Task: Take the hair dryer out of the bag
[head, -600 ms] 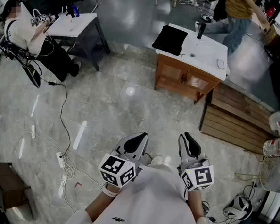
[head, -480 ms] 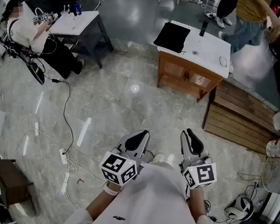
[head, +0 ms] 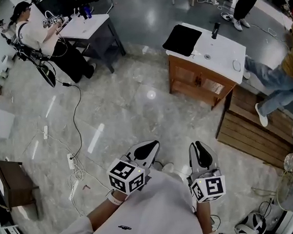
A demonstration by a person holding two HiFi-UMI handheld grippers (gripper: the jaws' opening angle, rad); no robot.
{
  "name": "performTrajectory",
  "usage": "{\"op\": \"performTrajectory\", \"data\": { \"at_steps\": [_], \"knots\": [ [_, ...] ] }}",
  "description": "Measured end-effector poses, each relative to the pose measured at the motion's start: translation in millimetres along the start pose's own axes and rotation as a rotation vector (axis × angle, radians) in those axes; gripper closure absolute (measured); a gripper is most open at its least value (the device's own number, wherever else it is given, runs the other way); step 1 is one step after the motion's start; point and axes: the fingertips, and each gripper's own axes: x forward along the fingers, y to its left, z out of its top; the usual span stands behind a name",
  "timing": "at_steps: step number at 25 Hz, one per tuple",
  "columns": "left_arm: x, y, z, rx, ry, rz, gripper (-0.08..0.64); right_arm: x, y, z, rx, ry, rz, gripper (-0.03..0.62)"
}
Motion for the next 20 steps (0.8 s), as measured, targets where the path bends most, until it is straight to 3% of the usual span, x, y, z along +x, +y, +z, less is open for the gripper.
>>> {"op": "performTrajectory", "data": {
  "at_steps": [7,11,15,20],
  "knots": [
    [19.1,-8.2,4.0,0.046,0.042,-0.021,0.552,-6.6,-32.0,-4.8,0.059,-0.017,-0.038,0.525],
    [23.9,13.1,17.4,0.025,0.022,0.002,0.553,17.4,-33.2,-7.0,0.072,0.002,-0.025,0.525],
    [36.4,39.1,22.1,-0.022,0.015,-0.001,0.552,49.6,-23.3,-4.0,0.021,0.027,0.011,0.545],
    [54.7,83.7,57.3,-0.051,-0.023,0.007,0.553,110.7,-10.2,12.3,-0.006,0.054,0.069,0.545]
  ]
}}
